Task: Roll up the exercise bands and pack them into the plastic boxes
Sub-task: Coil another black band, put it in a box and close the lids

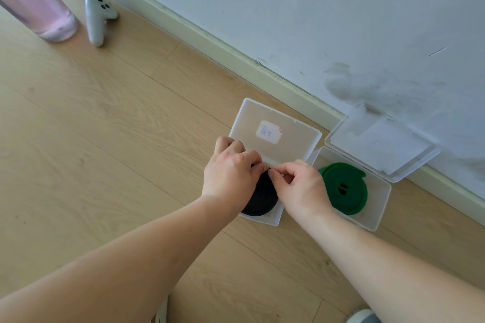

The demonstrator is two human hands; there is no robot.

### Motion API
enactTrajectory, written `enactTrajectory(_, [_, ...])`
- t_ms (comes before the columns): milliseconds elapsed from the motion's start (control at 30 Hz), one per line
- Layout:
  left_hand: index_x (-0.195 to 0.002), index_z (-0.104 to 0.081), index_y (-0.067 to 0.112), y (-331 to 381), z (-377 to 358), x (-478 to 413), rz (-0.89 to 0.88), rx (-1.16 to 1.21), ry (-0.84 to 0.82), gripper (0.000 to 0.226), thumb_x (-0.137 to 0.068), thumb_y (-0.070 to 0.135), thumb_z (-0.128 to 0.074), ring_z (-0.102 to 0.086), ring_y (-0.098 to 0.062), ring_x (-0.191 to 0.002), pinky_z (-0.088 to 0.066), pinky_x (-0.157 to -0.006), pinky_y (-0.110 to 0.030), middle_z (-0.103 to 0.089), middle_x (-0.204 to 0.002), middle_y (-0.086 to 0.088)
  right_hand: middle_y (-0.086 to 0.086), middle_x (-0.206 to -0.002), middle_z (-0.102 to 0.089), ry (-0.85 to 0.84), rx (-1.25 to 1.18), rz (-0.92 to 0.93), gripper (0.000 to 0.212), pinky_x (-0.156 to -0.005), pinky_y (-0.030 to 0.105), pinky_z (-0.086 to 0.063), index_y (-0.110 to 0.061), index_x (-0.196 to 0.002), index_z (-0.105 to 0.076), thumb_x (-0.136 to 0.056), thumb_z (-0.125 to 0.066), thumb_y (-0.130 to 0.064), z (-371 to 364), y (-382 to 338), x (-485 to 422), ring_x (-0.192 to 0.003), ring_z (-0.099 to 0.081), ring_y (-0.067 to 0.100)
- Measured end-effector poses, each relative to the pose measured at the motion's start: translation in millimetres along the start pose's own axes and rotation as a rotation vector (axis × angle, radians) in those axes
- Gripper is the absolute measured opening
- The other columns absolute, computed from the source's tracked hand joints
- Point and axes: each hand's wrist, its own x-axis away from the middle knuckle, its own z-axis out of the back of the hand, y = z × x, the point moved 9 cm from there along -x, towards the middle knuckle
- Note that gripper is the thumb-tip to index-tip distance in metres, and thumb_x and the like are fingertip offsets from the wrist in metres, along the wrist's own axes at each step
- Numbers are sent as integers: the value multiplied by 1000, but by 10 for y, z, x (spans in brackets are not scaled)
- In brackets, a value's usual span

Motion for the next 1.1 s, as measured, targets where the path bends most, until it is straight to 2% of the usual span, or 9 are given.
enactTrajectory(133, [-77,-77,21,15,-2,12,-36,-69,-3,23,-89,40,-75,-54,-25,-106,-52,-60,-34,-60,-72,7,-1,-82,-59,34,48,1,15,-70,35,-55,-16,-84,-80,-93,-74,-26,-4,-12,-1,-71,-61,19])
enactTrajectory(233, [-83,-76,24,34,1,-55,18,-67,-36,28,-94,48,-66,-48,-18,-111,-44,-69,-30,-63,-74,11,8,-73,-69,73,35,-48,32,-64,37,-54,-9,-71,-73,-91,-75,-34,98,53,-69,-65,-62,25])
enactTrajectory(367, [-91,-75,28,47,-54,-156,81,-81,-107,29,-97,52,-60,-43,-15,-116,-37,-73,-27,-63,-84,12,18,-63,-64,79,42,-79,40,-52,39,-46,-2,-68,-67,-90,-73,-34,92,76,-128,-55,-48,27])
enactTrajectory(567, [-90,-75,29,-30,-59,-150,141,-77,-93,30,-98,52,-56,-43,-13,-112,-38,-73,-27,-63,-80,11,6,-70,-71,98,52,-67,34,-67,43,-59,-15,-66,-73,-93,-72,-36,102,36,-200,-72,-69,28])
enactTrajectory(700, [-93,-78,32,-10,42,51,-44,-109,3,5,-91,32,-73,-55,-22,-103,-39,-67,-27,-64,-81,11,6,-77,-67,74,89,32,34,-70,43,-57,-12,-68,-74,-94,-72,-34,95,26,-143,-72,-66,27])
enactTrajectory(867, [-99,-73,22,184,141,152,-356,-263,-15,25,-76,16,-80,-61,-26,-101,-54,-82,-33,-66,-110,3,11,-74,-68,59,82,41,35,-69,43,-57,-10,-71,-74,-94,-71,-35,117,15,-139,-73,-66,30])
enactTrajectory(933, [-103,-69,20,280,24,246,-503,-233,-140,27,-79,9,-75,-60,-21,-104,-59,-68,-36,-64,-118,7,12,-71,-69,56,81,30,36,-65,42,-55,-10,-69,-73,-94,-71,-36,129,17,-132,-71,-65,33])
enactTrajectory(1000, [-105,-68,19,274,-73,342,-543,-235,-217,34,-75,6,-78,-60,-18,-105,-59,-58,-35,-63,-122,9,11,-65,-69,52,86,20,37,-63,40,-54,-12,-67,-72,-93,-72,-38,149,9,-120,-68,-65,33])
enactTrajectory(1100, [-111,-72,18,223,-108,455,-543,-259,-240,43,-71,11,-86,-62,-17,-118,-59,-73,-24,-63,-137,5,3,-54,-61,50,116,9,41,-58,39,-52,-14,-63,-69,-91,-72,-43,183,31,-90,-57,-58,28])
